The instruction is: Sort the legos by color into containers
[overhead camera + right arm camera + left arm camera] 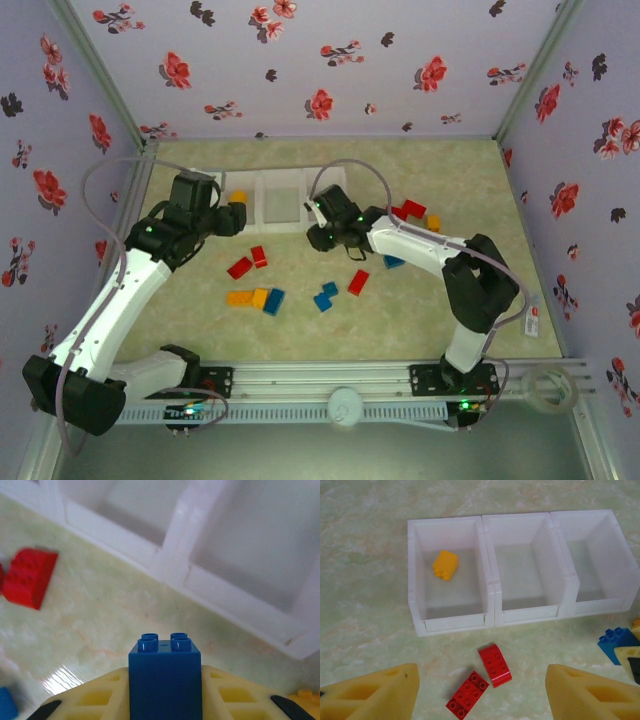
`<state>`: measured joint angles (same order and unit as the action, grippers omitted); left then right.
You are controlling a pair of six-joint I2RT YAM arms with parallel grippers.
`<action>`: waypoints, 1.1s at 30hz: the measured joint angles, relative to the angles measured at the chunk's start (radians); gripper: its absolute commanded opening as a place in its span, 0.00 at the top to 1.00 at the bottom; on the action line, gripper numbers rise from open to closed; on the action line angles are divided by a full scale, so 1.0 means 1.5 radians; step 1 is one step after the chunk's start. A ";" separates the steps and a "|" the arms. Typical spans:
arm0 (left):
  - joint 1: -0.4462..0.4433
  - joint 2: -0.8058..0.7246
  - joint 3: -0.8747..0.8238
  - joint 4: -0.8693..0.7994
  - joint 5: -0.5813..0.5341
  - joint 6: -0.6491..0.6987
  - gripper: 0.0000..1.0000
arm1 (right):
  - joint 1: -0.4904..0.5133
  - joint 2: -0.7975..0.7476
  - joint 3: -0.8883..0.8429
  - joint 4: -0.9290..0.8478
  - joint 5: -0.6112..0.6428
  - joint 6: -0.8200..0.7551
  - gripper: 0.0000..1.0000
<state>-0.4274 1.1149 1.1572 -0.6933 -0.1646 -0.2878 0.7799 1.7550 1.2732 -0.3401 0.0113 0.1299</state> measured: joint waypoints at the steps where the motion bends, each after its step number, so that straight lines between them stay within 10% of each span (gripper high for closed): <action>1: 0.000 0.000 0.000 0.000 0.000 0.000 0.32 | 0.000 0.004 0.017 -0.001 0.000 0.000 0.69; 14: 0.000 -0.008 -0.001 -0.012 0.000 -0.001 0.33 | 0.000 0.185 0.294 -0.001 0.010 0.008 0.67; 21: 0.000 -0.021 -0.009 -0.017 0.000 -0.001 0.32 | -0.002 0.300 0.435 -0.020 0.009 0.019 0.50; 33: 0.000 -0.055 -0.037 -0.009 0.011 -0.001 0.32 | -0.008 0.188 0.314 -0.044 0.031 0.018 0.48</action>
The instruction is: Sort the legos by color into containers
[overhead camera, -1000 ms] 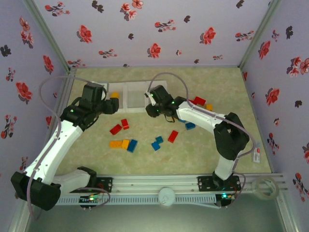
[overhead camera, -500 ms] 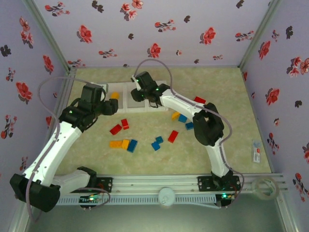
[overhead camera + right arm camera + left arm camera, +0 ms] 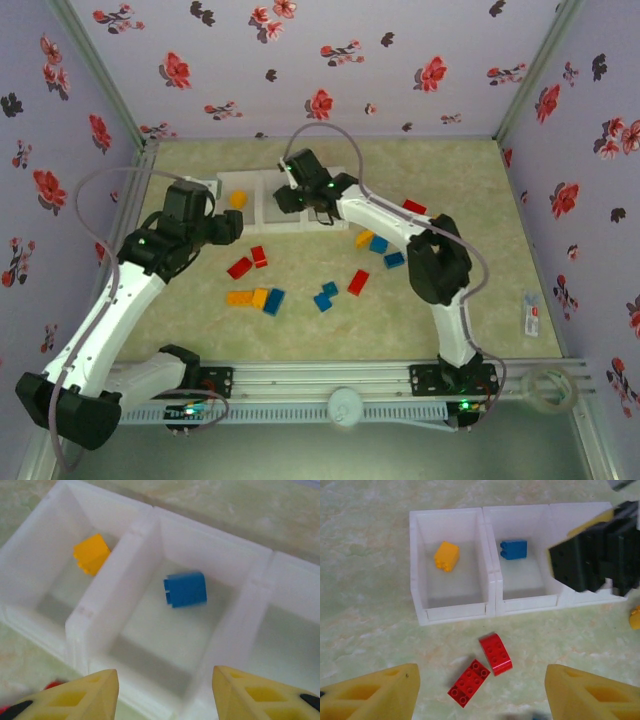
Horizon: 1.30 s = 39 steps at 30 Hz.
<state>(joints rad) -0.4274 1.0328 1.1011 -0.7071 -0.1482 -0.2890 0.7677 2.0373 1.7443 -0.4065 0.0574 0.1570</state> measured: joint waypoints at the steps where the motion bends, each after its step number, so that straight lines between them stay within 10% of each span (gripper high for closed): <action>1: 0.000 -0.003 -0.004 0.004 0.002 0.000 0.32 | -0.001 -0.023 -0.021 -0.003 0.003 0.000 0.47; 39: -0.002 0.242 -0.121 -0.006 0.037 -0.151 0.33 | -0.081 -0.259 -0.274 -0.027 0.063 0.025 0.47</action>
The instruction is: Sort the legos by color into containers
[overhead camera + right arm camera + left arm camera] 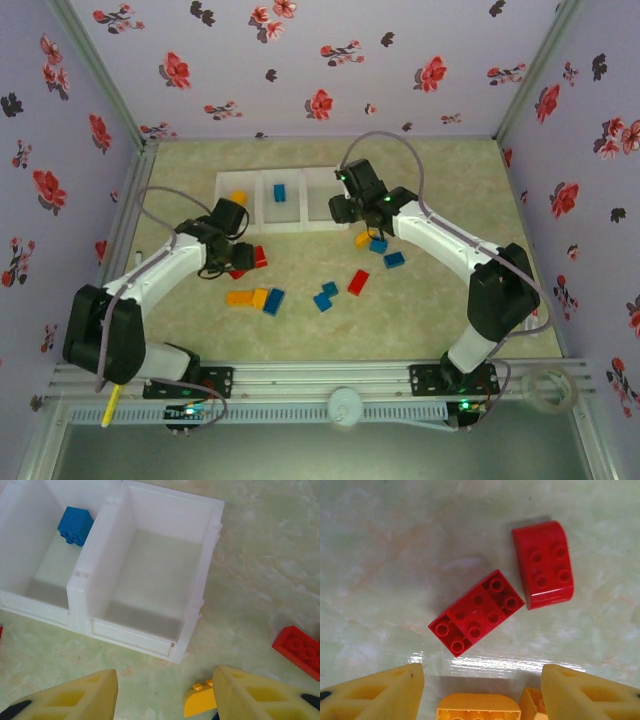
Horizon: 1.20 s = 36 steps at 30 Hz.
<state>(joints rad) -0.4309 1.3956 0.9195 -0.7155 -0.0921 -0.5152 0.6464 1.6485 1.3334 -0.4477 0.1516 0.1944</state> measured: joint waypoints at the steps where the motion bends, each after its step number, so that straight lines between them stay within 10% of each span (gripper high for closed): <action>1: 0.000 0.007 -0.001 0.001 0.001 0.000 0.33 | -0.001 0.000 -0.001 0.000 0.000 0.000 0.46; 36: 0.007 0.203 0.076 0.015 -0.037 0.036 0.41 | -0.003 -0.004 -0.012 -0.001 0.000 0.000 0.46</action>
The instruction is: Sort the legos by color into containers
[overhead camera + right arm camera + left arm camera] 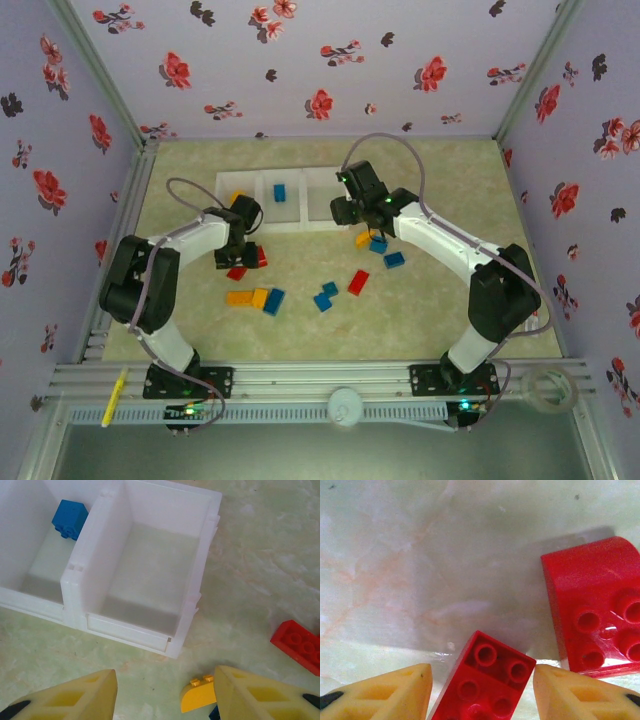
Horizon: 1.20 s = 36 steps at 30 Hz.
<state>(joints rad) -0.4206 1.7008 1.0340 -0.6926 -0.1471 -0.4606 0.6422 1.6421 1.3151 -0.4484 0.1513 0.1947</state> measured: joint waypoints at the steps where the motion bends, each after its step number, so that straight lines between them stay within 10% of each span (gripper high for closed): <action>1: 0.000 0.000 0.000 0.000 0.000 -0.001 0.40 | 0.000 0.000 -0.001 0.000 0.000 0.000 0.46; 11: 0.000 -0.006 -0.037 0.011 0.003 -0.013 0.42 | -0.001 0.000 -0.006 0.000 0.000 0.000 0.46; 25: -0.017 -0.026 -0.042 -0.001 -0.008 -0.038 0.71 | -0.001 -0.036 -0.028 0.001 0.000 0.012 0.46; 36: -0.030 -0.072 0.153 -0.060 -0.031 -0.018 0.72 | -0.014 -0.076 -0.071 0.001 0.023 0.029 0.48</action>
<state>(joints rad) -0.4652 1.5932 1.2640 -0.7818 -0.1928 -0.4881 0.6216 1.5288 1.2087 -0.4477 0.1852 0.2386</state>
